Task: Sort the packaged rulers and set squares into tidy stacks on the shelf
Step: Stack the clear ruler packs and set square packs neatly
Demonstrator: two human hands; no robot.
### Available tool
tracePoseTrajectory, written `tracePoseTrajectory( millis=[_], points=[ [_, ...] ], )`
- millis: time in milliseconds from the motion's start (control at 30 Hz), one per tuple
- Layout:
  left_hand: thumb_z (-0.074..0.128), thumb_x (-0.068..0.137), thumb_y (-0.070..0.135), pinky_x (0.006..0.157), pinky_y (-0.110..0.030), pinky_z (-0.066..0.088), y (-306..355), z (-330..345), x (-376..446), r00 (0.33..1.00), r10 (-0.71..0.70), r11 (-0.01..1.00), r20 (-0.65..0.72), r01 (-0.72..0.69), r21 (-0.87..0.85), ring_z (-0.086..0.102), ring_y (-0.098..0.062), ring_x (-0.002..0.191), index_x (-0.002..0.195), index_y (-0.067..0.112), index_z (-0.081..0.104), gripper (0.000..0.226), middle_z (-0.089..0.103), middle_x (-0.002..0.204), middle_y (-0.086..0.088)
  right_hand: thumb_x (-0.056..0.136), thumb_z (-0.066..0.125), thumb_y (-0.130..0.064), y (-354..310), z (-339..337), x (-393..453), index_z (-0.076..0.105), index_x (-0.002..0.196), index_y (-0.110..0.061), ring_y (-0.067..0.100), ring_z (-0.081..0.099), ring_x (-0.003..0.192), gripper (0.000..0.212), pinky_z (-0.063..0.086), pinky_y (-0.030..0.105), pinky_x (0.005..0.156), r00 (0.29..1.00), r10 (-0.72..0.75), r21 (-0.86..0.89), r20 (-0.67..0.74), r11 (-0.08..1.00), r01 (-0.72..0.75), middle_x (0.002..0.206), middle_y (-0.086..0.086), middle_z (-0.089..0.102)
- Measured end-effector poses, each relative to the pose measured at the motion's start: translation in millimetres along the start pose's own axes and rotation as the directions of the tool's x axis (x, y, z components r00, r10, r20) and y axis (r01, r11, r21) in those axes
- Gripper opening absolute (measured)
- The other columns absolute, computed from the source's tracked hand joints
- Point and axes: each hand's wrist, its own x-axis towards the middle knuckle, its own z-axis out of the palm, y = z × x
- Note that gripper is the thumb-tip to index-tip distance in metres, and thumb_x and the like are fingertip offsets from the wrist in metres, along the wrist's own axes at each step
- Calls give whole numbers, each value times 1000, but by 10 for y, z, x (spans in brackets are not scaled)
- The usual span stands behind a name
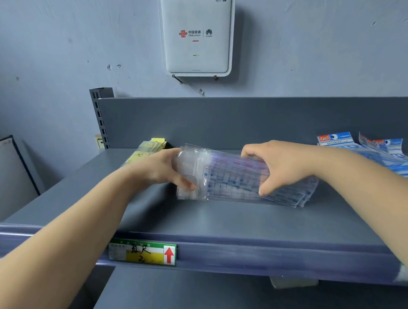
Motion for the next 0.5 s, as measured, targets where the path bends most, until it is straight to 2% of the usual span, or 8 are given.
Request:
tracePoseTrajectory(
  millis=[67, 100, 167, 200, 300, 367, 433, 500],
  points=[
    [74, 66, -15, 52, -14, 47, 11, 63, 4, 1000, 18, 997, -3, -17, 75, 60, -2, 49, 79, 9, 63, 30, 67, 55, 6, 70, 75, -25, 1, 13, -7, 33, 105, -36, 1, 48, 67, 55, 34, 22, 56, 1000, -2, 1, -22, 1000, 2, 72, -12, 57],
    [76, 66, -13, 52, -20, 50, 9, 98, 13, 999, 36, 995, -39, -32, 91, 61, -5, 50, 76, 6, 64, 25, 67, 56, 3, 71, 74, -24, 0, 13, -15, 33, 105, -36, 2, 49, 65, 55, 35, 22, 55, 999, 0, -1, -33, 1000, 0, 73, -10, 56],
    [80, 64, -7, 61, -37, 57, -18, 145, 45, 987, 89, 994, -138, -78, 83, 64, -18, 62, 85, 2, 66, 27, 71, 72, -13, 71, 72, -21, 17, 1, -32, 34, 105, -35, 8, 51, 66, 53, 37, 24, 56, 998, 4, 4, -57, 1000, -4, 74, -7, 58],
    [82, 64, -4, 65, -41, 57, -27, 164, 50, 979, 110, 991, -171, -96, 89, 65, -22, 67, 90, 2, 67, 31, 71, 80, -18, 71, 72, -21, 31, -5, -41, 36, 106, -34, 12, 53, 68, 52, 40, 27, 58, 998, 3, 9, -60, 1000, -3, 76, -4, 60],
    [84, 64, 0, 64, -34, 56, -64, 192, 44, 970, 176, 977, -167, -152, 148, 64, -15, 67, 89, 4, 66, 31, 71, 79, -13, 70, 73, -22, 56, 2, -60, 39, 110, -31, 18, 55, 74, 53, 45, 32, 66, 1000, -1, 5, -6, 1000, 1, 80, -1, 62],
    [84, 62, -1, 63, -28, 53, -63, 196, 17, 971, 199, 972, -131, -178, 155, 59, -10, 64, 90, 5, 65, 34, 67, 76, -6, 70, 74, -26, 30, 17, -59, 39, 110, -28, 14, 52, 69, 53, 41, 30, 62, 998, 3, -47, 65, 999, 0, 77, -5, 57],
    [84, 62, -3, 66, -26, 52, -76, 191, 7, 973, 211, 967, -98, -193, 167, 59, -11, 70, 97, 5, 62, 42, 64, 82, -5, 71, 74, -29, 8, 34, -48, 38, 110, -25, 4, 46, 64, 54, 36, 24, 56, 994, 10, -99, 107, 995, 1, 75, -10, 49],
    [84, 61, -4, 69, -27, 52, -91, 184, 5, 974, 211, 969, -76, -199, 146, 61, -20, 76, 101, 9, 59, 49, 63, 89, -6, 71, 75, -31, 10, 32, -34, 35, 109, -29, -1, 43, 65, 55, 33, 19, 56, 994, 6, -99, 109, 995, 5, 77, -17, 44]
  ],
)
